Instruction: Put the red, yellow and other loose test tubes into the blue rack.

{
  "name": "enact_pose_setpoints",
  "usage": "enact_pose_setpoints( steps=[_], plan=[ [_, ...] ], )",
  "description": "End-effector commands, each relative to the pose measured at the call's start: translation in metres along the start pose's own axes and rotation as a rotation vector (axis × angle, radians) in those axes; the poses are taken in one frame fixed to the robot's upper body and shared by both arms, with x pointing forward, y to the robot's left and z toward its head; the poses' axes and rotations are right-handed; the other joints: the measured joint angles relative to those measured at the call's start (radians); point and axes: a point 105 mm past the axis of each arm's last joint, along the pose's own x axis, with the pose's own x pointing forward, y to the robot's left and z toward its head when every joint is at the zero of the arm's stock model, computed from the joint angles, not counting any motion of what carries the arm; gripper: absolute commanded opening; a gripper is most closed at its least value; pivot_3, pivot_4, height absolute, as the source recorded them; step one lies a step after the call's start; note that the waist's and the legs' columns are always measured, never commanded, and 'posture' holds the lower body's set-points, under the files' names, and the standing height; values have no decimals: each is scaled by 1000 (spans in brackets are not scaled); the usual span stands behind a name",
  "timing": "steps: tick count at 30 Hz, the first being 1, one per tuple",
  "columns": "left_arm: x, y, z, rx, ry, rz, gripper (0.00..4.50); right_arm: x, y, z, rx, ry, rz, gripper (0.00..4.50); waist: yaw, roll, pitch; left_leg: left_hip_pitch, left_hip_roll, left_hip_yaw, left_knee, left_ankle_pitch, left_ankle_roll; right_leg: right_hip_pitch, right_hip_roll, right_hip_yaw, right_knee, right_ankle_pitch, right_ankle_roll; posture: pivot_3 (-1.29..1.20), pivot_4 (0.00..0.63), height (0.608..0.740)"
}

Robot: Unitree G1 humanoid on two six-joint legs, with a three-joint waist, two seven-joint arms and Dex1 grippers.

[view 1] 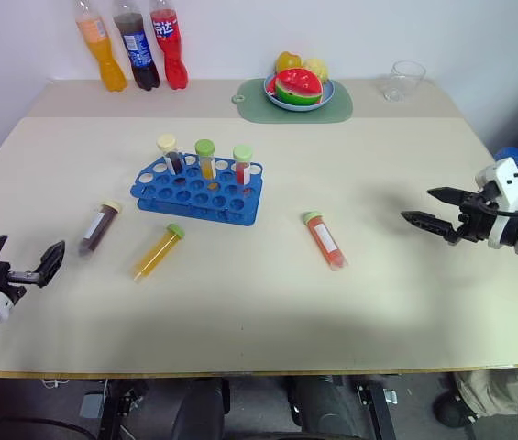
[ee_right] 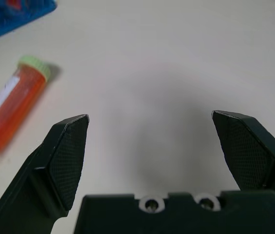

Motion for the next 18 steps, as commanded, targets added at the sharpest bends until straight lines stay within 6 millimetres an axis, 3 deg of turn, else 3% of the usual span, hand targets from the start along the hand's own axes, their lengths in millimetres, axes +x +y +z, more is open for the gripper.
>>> enact_pose_setpoints(
  steps=[1, 4, 5, 8, 13, 18],
  plan=[
    [9, -33, 21, 10, -98, -125, 4475, 6, 14, 16, -46, 54, 12, 4500, 1, 0, 0, 0, 0, 0, 0, 0, 0, 0, 0, 0, 0, 0, 0, 0, 150, 734],
    [20, -78, 24, 27, -116, -314, 4475, 5, 32, 13, -20, 112, 52, 4500, 7, 0, 0, -1, 0, 0, 0, 0, 0, 0, 0, 0, 0, 0, 0, 0, 150, 734],
    [21, -103, 25, 55, -118, -429, 4475, 5, 40, 14, 40, 150, 66, 4500, 8, 0, 0, -1, 0, -1, 0, 0, 0, 0, 0, 0, 0, 0, 0, 0, 150, 734],
    [18, -143, 23, 94, -116, -642, 4475, 9, 60, 16, 176, 238, 98, 4500, 8, 0, 0, -2, 0, -1, 1, 0, 0, 0, 0, 0, 0, 0, 0, 0, 150, 734],
    [2, -193, 14, 119, -113, -944, 4475, 30, 84, 12, 344, 409, 72, 4500, -4, 0, 0, 0, 1, -1, 0, 0, 0, -1, 2, 0, 1, 0, -1, 0, 150, 734],
    [-12, -215, 0, 137, -86, -1089, 4475, 66, 96, 30, 375, 435, 93, 4500, -2, 1, 0, -1, 1, 0, 0, 0, 0, -2, 2, 1, 1, 0, -1, 0, 150, 734]
  ],
)
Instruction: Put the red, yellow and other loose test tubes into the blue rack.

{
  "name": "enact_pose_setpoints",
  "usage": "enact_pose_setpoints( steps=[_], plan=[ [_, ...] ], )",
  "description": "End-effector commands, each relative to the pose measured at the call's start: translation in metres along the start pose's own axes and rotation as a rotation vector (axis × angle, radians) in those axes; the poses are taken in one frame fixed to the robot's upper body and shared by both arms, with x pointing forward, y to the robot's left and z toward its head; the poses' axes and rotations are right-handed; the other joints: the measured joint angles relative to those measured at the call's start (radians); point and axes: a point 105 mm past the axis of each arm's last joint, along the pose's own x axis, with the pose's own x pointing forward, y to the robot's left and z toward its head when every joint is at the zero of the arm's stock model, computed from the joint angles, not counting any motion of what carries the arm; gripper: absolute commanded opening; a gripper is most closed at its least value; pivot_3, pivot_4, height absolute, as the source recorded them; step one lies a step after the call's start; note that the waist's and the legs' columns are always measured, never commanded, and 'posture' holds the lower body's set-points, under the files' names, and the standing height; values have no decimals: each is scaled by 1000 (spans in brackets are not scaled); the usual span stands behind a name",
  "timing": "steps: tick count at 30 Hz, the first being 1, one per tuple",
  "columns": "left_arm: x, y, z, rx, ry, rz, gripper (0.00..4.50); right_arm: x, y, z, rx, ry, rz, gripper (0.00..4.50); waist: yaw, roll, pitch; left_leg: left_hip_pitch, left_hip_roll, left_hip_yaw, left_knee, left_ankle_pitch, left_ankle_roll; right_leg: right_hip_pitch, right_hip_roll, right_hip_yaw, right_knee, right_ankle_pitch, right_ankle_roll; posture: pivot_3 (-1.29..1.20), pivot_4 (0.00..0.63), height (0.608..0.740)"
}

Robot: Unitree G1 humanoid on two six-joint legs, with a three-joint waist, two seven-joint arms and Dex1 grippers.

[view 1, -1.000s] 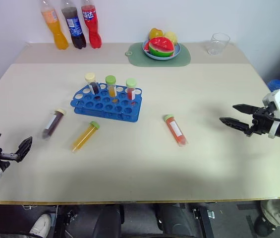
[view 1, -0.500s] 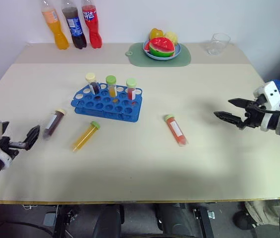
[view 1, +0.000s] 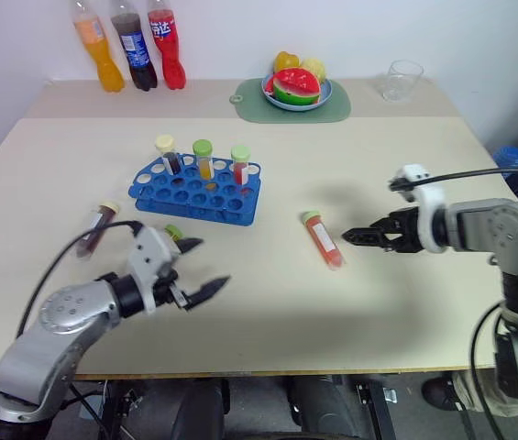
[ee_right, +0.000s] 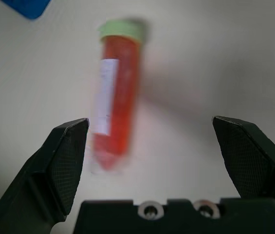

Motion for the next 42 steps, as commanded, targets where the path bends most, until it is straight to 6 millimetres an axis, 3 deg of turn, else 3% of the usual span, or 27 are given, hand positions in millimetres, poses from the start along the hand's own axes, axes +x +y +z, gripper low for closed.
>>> enact_pose_setpoints(
  steps=[1, 4, 12, 16, 19, 20, 25, 27, 30, 34, 37, 42],
  plan=[
    [3, -10, 2, 45, -12, -45, 4475, 9, 3, 21, 14, 3, -42, 4500, 1, 0, 0, -1, 0, 0, 0, 0, 0, -1, 0, 0, 0, 0, 0, 0, 150, 734],
    [1, -8, -4, 36, -5, -19, 4475, 24, 4, 30, 59, 44, -80, 4500, 1, 0, 0, -3, 0, 0, 0, 0, 0, -2, 0, 0, 0, 0, 0, 0, 150, 734],
    [-4, -16, -10, 31, -6, 19, 4475, 43, 5, 28, 114, 205, -115, 4500, 0, 0, 0, -8, 0, -1, 1, 0, 0, -6, -1, -1, -1, 0, 0, 0, 150, 734],
    [-4, -16, -11, 25, -15, 48, 4500, 43, 10, 26, 74, 255, -105, 2702, 0, 0, 0, -8, 0, -1, 1, 0, 0, -7, 0, -1, 0, 0, 0, 0, 150, 734],
    [-5, -18, -12, 20, -17, 53, 4500, 41, 15, 24, 35, 279, -84, 1069, 0, 0, 0, -9, 0, -1, 1, 0, 0, -7, 0, -1, 0, 0, 0, 0, 150, 734],
    [-4, -19, -13, 19, -17, 55, 4500, 41, 16, 23, 26, 285, -78, 758, 0, 0, 0, -9, 0, -1, 1, 0, 1, -7, -1, -1, 0, 0, 0, 0, 150, 734],
    [-6, -15, -16, 14, -20, 86, 4500, 34, 28, 28, -52, 243, -30, 736, 1, 0, 0, -9, 0, -2, 1, 0, 1, -7, -1, -1, -1, 0, 0, 0, 150, 734],
    [-8, -7, -17, 7, -34, 135, 4500, 26, 42, 46, -281, 20, 9, 736, 4, 0, 0, -10, 0, -2, 1, 0, 1, -8, -1, -1, -1, 0, 0, 0, 150, 734],
    [-12, 9, -13, -21, -84, 240, 4500, 6, 85, 69, -580, -411, 181, 736, 9, 0, 0, -13, 0, -4, 1, -1, 2, -9, -1, -4, -2, 0, 1, 0, 150, 734],
    [-17, 30, -7, -45, -156, 368, 4500, -9, 109, 79, -580, -768, 296, 736, 0, 0, 0, -11, 0, -3, 2, -1, 2, -8, -1, -4, -1, 0, 1, 0, 150, 734],
    [-20, 40, -6, -33, -176, 418, 4500, -9, 118, 85, -556, -945, 287, 736, 1, 0, 0, -10, 0, -4, 2, -1, 2, -7, -1, -4, 2, 0, 1, 0, 150, 734],
    [-29, 65, -6, -25, -199, 538, 4500, 25, 144, 96, -492, -1169, 250, 736, -2, 0, 0, -9, 0, -3, 2, 0, 1, -8, 0, -4, 2, 0, 1, 0, 150, 734]
  ],
)
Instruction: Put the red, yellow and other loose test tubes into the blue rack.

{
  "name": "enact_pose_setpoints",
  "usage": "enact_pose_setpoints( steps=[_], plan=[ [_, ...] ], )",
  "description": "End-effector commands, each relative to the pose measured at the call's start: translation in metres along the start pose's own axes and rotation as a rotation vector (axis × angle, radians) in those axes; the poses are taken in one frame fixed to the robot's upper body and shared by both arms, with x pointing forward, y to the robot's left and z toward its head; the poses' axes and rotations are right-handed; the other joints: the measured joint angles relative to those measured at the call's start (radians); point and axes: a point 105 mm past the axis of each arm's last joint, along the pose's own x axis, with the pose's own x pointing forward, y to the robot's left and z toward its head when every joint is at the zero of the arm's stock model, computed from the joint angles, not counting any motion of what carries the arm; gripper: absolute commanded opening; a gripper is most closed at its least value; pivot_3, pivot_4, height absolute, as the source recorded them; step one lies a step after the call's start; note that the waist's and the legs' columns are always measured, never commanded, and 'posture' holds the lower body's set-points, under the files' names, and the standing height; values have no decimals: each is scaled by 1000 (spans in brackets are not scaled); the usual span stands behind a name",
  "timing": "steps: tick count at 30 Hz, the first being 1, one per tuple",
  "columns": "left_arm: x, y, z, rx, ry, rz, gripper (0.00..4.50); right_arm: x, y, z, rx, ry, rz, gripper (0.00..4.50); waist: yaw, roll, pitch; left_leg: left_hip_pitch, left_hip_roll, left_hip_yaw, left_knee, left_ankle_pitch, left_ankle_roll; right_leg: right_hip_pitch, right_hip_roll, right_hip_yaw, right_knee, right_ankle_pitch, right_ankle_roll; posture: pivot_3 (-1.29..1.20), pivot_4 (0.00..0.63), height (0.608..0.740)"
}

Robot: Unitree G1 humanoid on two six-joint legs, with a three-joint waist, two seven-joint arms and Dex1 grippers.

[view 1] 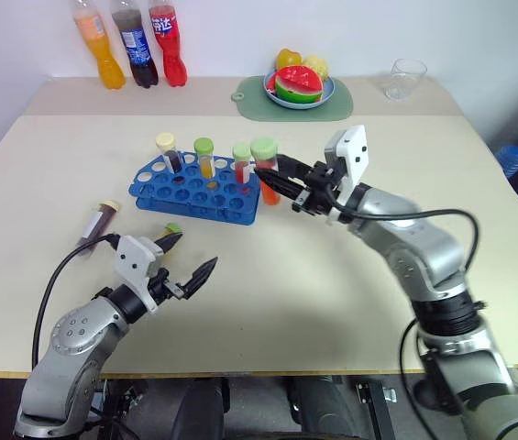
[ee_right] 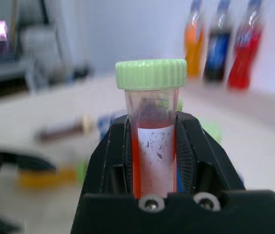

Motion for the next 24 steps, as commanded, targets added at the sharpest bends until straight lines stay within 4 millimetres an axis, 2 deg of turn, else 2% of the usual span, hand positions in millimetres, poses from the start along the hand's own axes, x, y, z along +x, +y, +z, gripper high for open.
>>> enact_pose_setpoints(
  steps=[1, 5, 8, 16, 24],
  plan=[
    [-3, 19, 11, 60, -40, 88, 4500, 23, 5, 0, -52, -128, -72, 736, -1, 0, 0, 0, 0, 0, 0, 0, 0, 0, 0, 0, 0, 0, 0, 0, 150, 734],
    [-7, 25, 15, 65, -50, 114, 4500, 41, 12, -13, -28, -143, -79, 736, 2, 0, 0, 0, 0, 0, 0, 2, -3, 0, -1, 0, 0, 0, 0, 0, 150, 734],
    [-8, 23, 18, 79, -46, 109, 4500, 47, 15, -24, -35, -134, -80, 736, 2, 0, 0, 0, 0, 0, -1, 2, -3, 0, -1, 0, 0, 0, 0, 0, 150, 734],
    [-11, 18, 23, 88, -48, 120, 4500, 42, 14, -51, -33, -61, -73, 736, 0, 0, 0, 0, 0, 0, -1, 2, -4, 0, -1, 0, 0, 0, 0, 0, 150, 734],
    [-9, 16, 27, 87, -48, 117, 4500, 41, 11, -61, -26, -34, -99, 736, 0, 0, 0, 0, 0, 0, -1, 2, -4, 0, -1, 0, 1, 0, 0, 0, 150, 734]
  ],
)
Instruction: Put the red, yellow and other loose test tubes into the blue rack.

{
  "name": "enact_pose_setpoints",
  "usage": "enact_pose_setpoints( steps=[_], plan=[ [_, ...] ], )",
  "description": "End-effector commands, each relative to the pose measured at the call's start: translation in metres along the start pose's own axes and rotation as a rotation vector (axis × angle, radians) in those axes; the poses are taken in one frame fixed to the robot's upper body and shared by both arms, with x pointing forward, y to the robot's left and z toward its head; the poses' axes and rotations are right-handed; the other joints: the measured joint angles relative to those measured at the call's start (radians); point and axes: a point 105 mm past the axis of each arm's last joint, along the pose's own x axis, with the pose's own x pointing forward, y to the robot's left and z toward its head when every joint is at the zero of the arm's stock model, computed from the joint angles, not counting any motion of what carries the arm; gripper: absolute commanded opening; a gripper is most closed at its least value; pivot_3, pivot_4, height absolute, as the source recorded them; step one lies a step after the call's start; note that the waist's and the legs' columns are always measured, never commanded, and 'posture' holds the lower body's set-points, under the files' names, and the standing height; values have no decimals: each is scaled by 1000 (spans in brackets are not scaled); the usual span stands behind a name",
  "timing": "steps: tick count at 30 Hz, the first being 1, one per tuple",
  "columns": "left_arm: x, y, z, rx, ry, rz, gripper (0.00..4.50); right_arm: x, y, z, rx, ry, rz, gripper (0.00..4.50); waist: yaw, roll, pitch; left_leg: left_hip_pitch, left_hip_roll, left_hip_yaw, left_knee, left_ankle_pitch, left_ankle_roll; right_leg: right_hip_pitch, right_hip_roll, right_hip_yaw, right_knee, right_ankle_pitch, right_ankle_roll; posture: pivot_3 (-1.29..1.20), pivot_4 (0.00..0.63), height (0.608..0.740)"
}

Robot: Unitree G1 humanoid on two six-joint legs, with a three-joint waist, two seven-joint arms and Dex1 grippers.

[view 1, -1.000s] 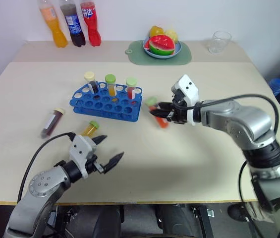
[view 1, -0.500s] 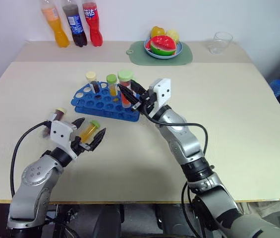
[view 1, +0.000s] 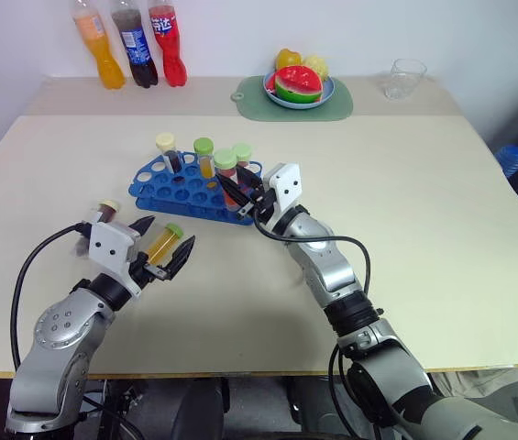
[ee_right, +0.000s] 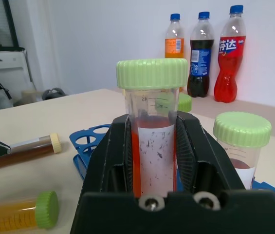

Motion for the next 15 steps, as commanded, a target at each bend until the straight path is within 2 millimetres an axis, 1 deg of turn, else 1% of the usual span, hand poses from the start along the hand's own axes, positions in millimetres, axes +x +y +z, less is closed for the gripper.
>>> enact_pose_setpoints(
  steps=[1, 4, 8, 12, 15],
  plan=[
    [0, -1, 13, 29, -37, -10, 4500, 4, -2, 3, -12, -19, -16, 736, 0, 0, 0, 0, 0, 0, 0, 0, 0, 0, 0, 0, 0, 0, 0, 0, 150, 734],
    [2, -1, 14, 30, -37, -15, 4500, 4, -8, -2, -22, 0, -52, 736, 0, 0, 0, 0, 0, 0, 0, 0, 0, 0, 0, 0, 0, 0, 0, 0, 150, 734],
    [2, -2, 13, 29, -36, -19, 4500, 5, -14, -3, -31, 3, -83, 736, 0, 0, 0, 0, 0, 0, 0, 0, 0, 0, 0, 0, 0, 0, 0, 0, 150, 734],
    [2, -2, 12, 27, -36, -22, 4500, 5, -13, -4, -38, -1, -79, 736, 0, 0, 0, 0, 0, 0, 0, 0, 0, 0, 0, 0, 0, 0, 0, 0, 150, 734],
    [2, -2, 11, 26, -35, -22, 4500, 3, -7, -3, -36, -13, -42, 736, 0, 0, 0, 0, 0, 0, 0, 0, 0, 0, 0, 0, 0, 0, 0, 0, 150, 734]
  ],
)
